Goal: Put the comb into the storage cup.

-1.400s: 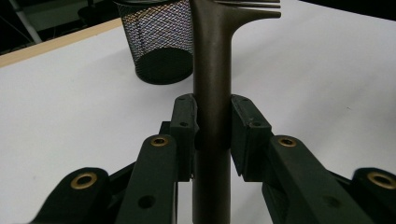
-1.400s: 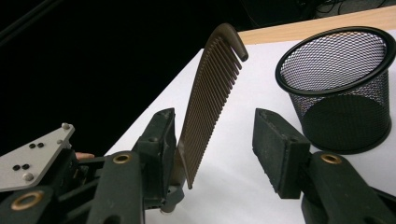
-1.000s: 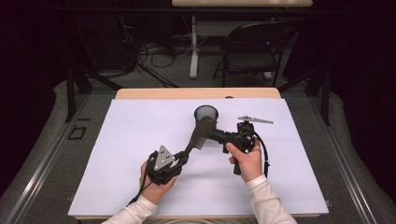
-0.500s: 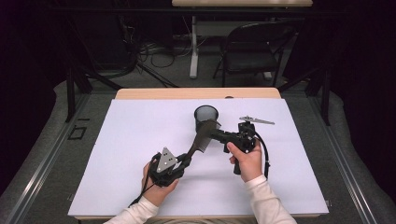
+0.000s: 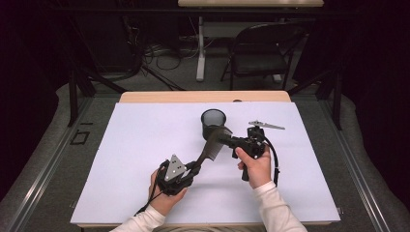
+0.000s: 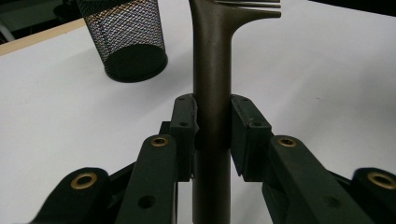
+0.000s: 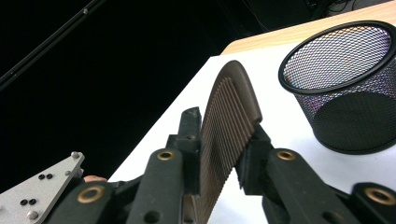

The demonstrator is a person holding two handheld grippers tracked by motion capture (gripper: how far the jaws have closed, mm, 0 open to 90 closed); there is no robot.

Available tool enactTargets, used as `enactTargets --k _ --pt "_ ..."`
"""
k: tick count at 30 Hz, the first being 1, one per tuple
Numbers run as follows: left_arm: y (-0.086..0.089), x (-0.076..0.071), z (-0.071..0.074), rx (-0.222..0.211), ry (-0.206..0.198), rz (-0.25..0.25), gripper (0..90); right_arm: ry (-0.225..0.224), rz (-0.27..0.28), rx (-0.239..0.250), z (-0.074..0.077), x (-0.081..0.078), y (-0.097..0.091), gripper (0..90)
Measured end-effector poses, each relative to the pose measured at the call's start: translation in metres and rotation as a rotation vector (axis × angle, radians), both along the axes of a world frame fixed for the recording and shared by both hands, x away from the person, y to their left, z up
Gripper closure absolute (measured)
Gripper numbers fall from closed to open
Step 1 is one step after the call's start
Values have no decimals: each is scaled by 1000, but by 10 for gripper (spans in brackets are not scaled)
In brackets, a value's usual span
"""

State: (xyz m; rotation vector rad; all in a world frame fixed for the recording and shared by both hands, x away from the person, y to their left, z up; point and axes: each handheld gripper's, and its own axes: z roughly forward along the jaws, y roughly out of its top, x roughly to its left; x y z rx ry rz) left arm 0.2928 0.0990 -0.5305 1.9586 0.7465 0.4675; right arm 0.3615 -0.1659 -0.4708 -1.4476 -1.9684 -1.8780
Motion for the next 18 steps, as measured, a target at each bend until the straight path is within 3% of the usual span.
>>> enactTargets --k 18 --pt "-1 -1 0 3 -3 -7 727 26 -7 41 -2 1 -2 807"
